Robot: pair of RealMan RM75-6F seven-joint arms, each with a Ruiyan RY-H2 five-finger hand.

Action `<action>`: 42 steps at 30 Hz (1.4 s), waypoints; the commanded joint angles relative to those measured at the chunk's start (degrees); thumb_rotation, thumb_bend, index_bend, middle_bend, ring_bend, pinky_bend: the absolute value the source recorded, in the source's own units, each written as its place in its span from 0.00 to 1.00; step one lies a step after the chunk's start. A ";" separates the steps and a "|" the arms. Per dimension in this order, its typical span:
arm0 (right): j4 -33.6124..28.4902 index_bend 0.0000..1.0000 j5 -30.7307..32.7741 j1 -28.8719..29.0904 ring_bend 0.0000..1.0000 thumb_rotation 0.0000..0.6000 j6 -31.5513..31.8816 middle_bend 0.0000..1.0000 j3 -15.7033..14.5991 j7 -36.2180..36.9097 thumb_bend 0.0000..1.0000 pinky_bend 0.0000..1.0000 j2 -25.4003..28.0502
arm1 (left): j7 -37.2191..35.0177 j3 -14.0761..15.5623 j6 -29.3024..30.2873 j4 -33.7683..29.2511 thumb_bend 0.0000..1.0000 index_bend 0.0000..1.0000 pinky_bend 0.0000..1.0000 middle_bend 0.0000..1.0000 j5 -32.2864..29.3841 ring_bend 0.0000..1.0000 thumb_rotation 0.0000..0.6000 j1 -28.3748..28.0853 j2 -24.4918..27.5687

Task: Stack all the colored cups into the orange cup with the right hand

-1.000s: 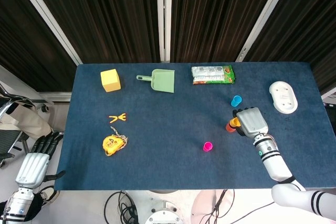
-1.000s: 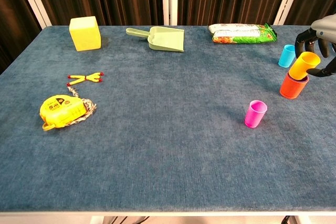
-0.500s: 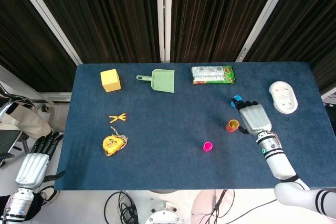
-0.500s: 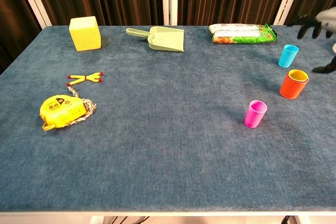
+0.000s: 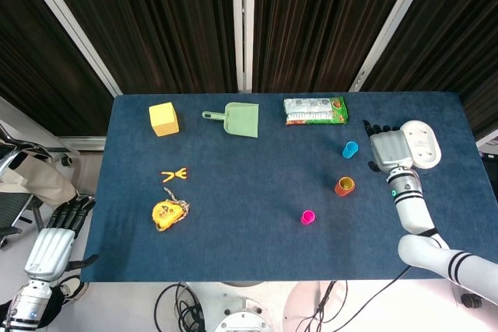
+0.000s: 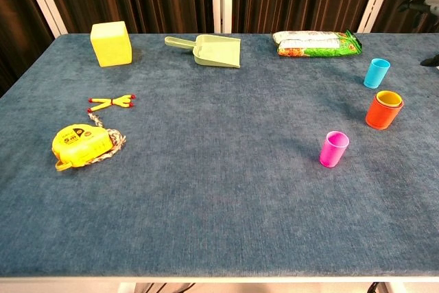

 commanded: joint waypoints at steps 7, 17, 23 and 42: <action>10.96 0.14 5.91 4.71 0.25 1.00 -6.07 0.23 -0.53 -2.09 0.17 0.35 -8.50 | -0.15 -0.22 -1.14 0.44 0.02 0.02 0.00 0.00 -0.45 0.00 1.00 -0.66 -0.27; 17.73 0.29 8.42 6.58 0.35 1.00 -6.69 0.32 -1.09 -3.88 0.24 0.45 -13.58 | -0.25 -0.19 -1.25 0.26 0.02 0.02 0.00 0.00 0.01 0.00 1.00 -1.06 0.07; 21.03 0.39 8.46 7.09 0.41 1.00 -7.29 0.37 -1.03 -3.74 0.26 0.51 -16.26 | -0.57 0.08 -1.57 -0.02 0.02 0.02 0.00 0.00 0.13 0.00 1.00 -1.20 0.64; 0.87 0.54 -0.96 3.13 0.52 1.00 1.93 0.51 -0.24 0.38 0.28 0.63 -4.89 | -0.77 0.24 -1.11 0.16 0.02 0.02 0.00 0.00 0.04 0.00 1.00 -0.86 0.62</action>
